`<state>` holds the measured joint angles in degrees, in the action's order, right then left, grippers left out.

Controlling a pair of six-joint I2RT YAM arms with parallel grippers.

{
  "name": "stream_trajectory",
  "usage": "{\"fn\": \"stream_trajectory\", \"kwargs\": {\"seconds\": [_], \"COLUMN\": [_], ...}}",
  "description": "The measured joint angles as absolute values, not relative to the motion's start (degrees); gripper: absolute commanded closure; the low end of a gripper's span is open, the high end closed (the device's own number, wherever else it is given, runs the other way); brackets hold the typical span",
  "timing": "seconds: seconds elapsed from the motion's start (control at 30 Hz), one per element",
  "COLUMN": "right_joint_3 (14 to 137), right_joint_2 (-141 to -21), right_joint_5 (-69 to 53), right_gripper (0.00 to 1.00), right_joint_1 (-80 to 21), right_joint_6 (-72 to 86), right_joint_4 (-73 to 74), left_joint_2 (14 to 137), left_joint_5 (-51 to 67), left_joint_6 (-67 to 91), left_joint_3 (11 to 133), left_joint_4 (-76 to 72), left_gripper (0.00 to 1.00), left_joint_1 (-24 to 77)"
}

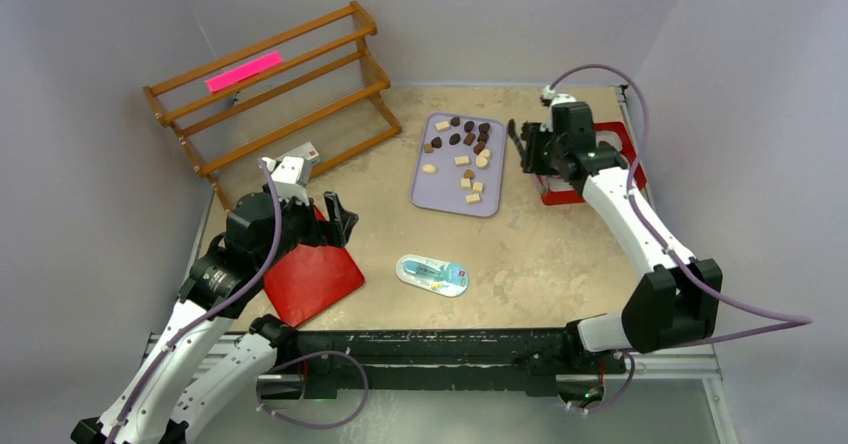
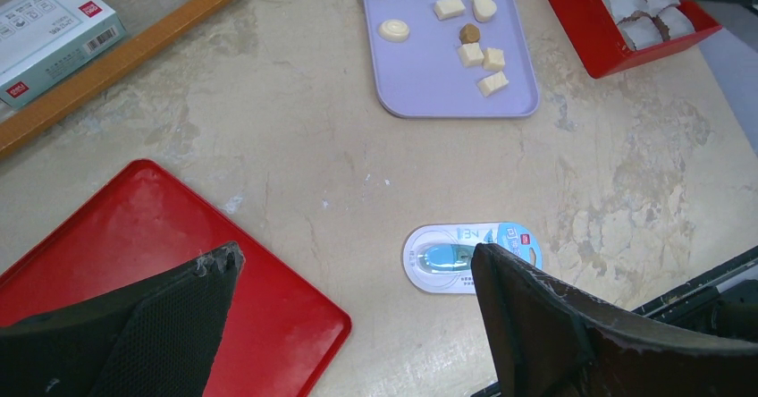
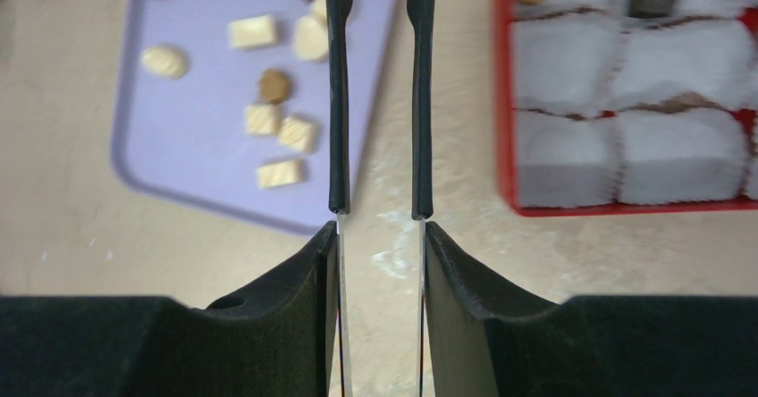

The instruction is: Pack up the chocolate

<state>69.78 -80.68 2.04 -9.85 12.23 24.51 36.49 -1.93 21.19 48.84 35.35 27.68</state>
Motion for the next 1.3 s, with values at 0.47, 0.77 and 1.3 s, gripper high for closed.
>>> {"fn": "stream_trajectory", "kwargs": {"seconds": [0.47,0.77,1.3], "right_joint_3": [64.25,63.2,63.99], "right_joint_2": [-81.47,-83.22,-88.64], "right_joint_5": [7.01,8.05,7.88], "right_gripper": [0.57,0.55,0.55], "right_joint_1": [-27.46,-29.56,-31.31], "right_joint_6": [12.58,11.31,9.56], "right_joint_4": [29.32,30.96,31.7], "left_joint_2": [36.64,36.64,36.73], "left_joint_5": [-1.93,-1.96,-1.93], "left_joint_6": [21.19,21.19,21.19], "left_joint_3": [48.82,48.82,48.82], "left_joint_4": [35.35,35.35,35.35], "left_gripper": [0.0,0.0,0.0], "left_joint_1": [27.68,27.68,27.68]}}
